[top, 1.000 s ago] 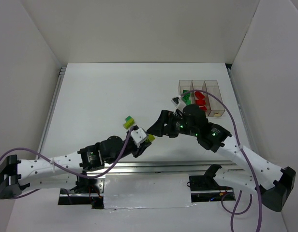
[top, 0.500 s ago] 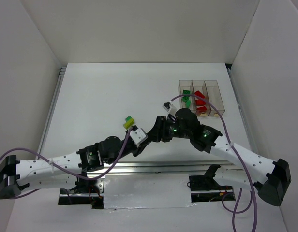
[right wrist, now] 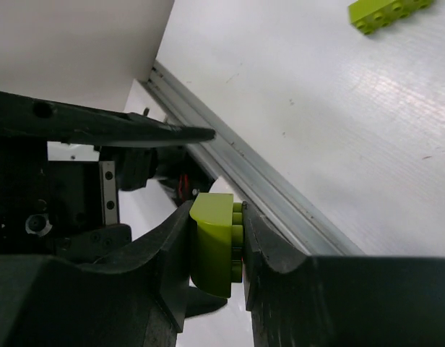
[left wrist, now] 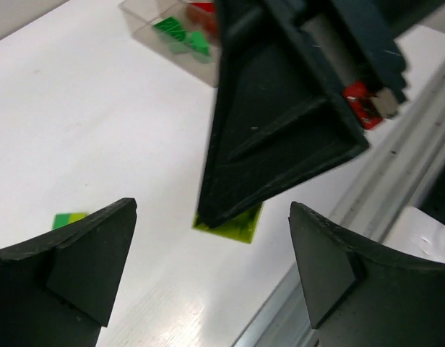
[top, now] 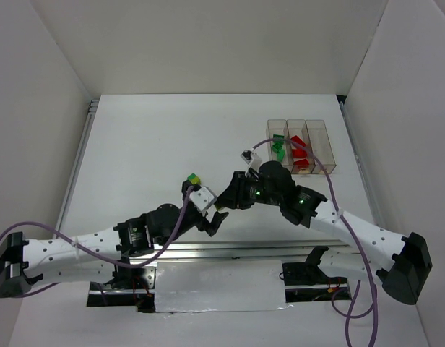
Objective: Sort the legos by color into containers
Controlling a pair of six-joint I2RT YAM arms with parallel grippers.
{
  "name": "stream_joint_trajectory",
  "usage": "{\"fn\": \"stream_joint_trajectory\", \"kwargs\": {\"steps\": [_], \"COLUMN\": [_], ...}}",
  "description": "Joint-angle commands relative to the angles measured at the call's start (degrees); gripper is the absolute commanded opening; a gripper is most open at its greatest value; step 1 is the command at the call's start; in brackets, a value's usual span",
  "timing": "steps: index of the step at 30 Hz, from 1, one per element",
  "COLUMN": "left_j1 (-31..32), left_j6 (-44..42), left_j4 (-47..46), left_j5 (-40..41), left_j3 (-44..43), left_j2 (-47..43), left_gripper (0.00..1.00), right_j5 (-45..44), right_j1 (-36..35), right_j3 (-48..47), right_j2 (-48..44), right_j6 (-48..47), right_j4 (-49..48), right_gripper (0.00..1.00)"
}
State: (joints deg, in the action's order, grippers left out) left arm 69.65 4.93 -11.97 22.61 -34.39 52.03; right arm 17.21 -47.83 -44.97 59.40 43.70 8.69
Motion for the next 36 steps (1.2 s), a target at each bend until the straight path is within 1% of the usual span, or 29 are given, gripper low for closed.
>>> {"fn": "stream_joint_trajectory", "kwargs": {"steps": [1, 2, 3, 4, 5, 6, 7, 8, 9, 10, 11, 12, 13, 14, 15, 16, 19, 20, 21, 23, 24, 26, 28, 30, 31, 32, 33, 35, 36], "left_j1": [0.3, 0.3, 0.3, 0.3, 0.3, 0.2, 0.1, 0.0, -1.3, -2.1, -3.2, -4.9, -5.7, -7.1, -7.8, -8.5, -11.6, -12.5, -14.1, -15.7, -16.1, -17.1, -17.5, -18.2, -18.8, -19.3, -19.6, -21.1, -21.6], "left_j6": [5.4, 6.8, 8.3, 12.7, 15.3, 17.8, 23.5, 26.6, 29.1, 33.2, 34.7, 35.8, 37.6, 37.9, 37.4, 36.8, 34.6, 34.4, 33.9, 33.3, 32.6, 31.7, 31.5, 30.9, 30.6, 30.4, 30.1, 29.4, 29.2], "left_j4": [0.1, 1.9, 6.1, 8.9, 11.5, 18.4, 21.7, 25.0, 28.3, 34.1, 36.5, 38.3, 40.6, 40.9, 40.8, 39.1, 35.3, 33.7, 33.2, 32.6, 32.6, 33.4, 33.9, 33.8, 33.4, 32.5, 32.0, 30.9, 29.6], "left_j5": [12.2, 14.5, 17.2, 22.7, 25.4, 28.1, 30.5, 34.1, 34.7, 34.6, 33.3, 32.5, 31.7, 29.8, 28.6, 27.0, 20.0, 18.8, 16.8, 15.8, 15.4, 15.3, 15.5, 15.0, 14.6, 14.0, 12.6, 11.0, 10.3], "left_j3": [-4.0, -5.1, -7.6, -9.0, -10.3, -12.8, -14.0, -15.2, -16.4, -18.8, -19.8, -21.3, -21.6, -21.7, -21.0, -20.2, -16.9, -16.2, -15.4, -14.9, -14.9, -15.7, -16.2, -16.3, -16.1, -16.0, -15.8, -15.5, -15.4], "left_j2": [1.7, 2.2, 3.2, 3.7, 4.1, 4.9, 5.3, 5.8, 6.3, 7.4, 7.8, 8.4, 8.4, 8.4, 7.7, 7.2, 4.9, 4.6, 4.1, 4.5, 4.7, 6.2, 7.2, 8.3, 9.0, 9.3, 9.6, 10.6, 11.0], "left_gripper": [0.99, 0.99, 0.99, 1.00, 0.99, 1.00, 1.00, 0.99, 1.00, 1.00, 0.99, 0.99, 1.00, 1.00, 0.99, 1.00, 0.99, 1.00, 1.00, 0.99, 1.00, 1.00, 1.00, 1.00, 0.99, 0.99, 0.99, 1.00, 0.99], "right_j5": [-7.6, -9.7, -12.3, -12.0, -11.2, -10.9, -12.3, -13.7, -14.9, -18.4, -21.5, -24.5, -30.2, -32.4, -33.9, -34.8, -34.8, -34.7, -34.7, -35.4, -35.7, -37.1, -36.9, -35.6, -35.3, -35.4, -35.5, -35.8, -36.1], "right_j1": [1.2, 4.3, 6.8, 10.4, 14.3, 22.4, 26.6, 30.0, 33.3, 38.2, 39.8, 41.5, 43.6, 44.6, 45.7, 47.4, 52.9, 53.8, 54.4, 55.3, 55.4, 55.7, 56.0, 56.4, 56.4, 56.5, 56.5, 56.5, 56.7], "right_j3": [-1.7, -2.0, -2.5, -2.9, -2.9, -3.0, -4.2, -5.4, -6.9, -10.6, -13.0, -15.8, -21.8, -24.6, -27.5, -32.4, -40.9, -42.8, -46.8, -50.8, -53.8, -56.4, -58.8, -59.1, -58.9, -58.5, -58.2, -59.0, -59.4], "right_j2": [-0.4, 0.0, 1.2, 2.1, 3.1, 5.5, 7.1, 8.7, 12.2, 14.1, 15.9, 20.1, 22.6, 27.4, 29.7, 32.2, 41.3, 45.7, 47.5, 52.8, 54.1, 57.5, 58.7, 59.2, 58.9, 58.6, 58.3, 57.9, 58.0], "right_j6": [-1.9, -2.3, -2.5, -3.0, -3.2, -3.4, -3.4, -3.3, -3.4, -3.4, -3.4, -3.4, -3.2, -3.1, -3.1, -3.1, -3.0, -3.1, -3.4, -4.3, -4.7, -5.4, -5.6, -5.7, -5.8, -5.7, -5.6, -5.4, -5.5], "right_j4": [2.1, 3.8, 6.7, 7.6, 7.9, 8.5, 9.1, 10.0, 10.6, 12.0, 13.3, 16.5, 18.2, 19.7, 22.1, 22.9, 25.2, 26.1, 27.6, 29.1, 30.1, 31.5, 32.0, 31.6, 30.8, 30.4, 30.2, 30.6, 30.9], "right_gripper": [0.00, 0.00, 0.00, 0.00, 0.00, 0.00, 0.00, 0.00, 0.00, 0.00, 0.00, 0.00, 0.00, 0.00, 0.00, 0.00, 0.00, 0.00, 0.00, 0.00, 0.01, 0.02, 0.05, 0.18, 0.30, 0.68, 0.77, 0.88, 0.89]}}
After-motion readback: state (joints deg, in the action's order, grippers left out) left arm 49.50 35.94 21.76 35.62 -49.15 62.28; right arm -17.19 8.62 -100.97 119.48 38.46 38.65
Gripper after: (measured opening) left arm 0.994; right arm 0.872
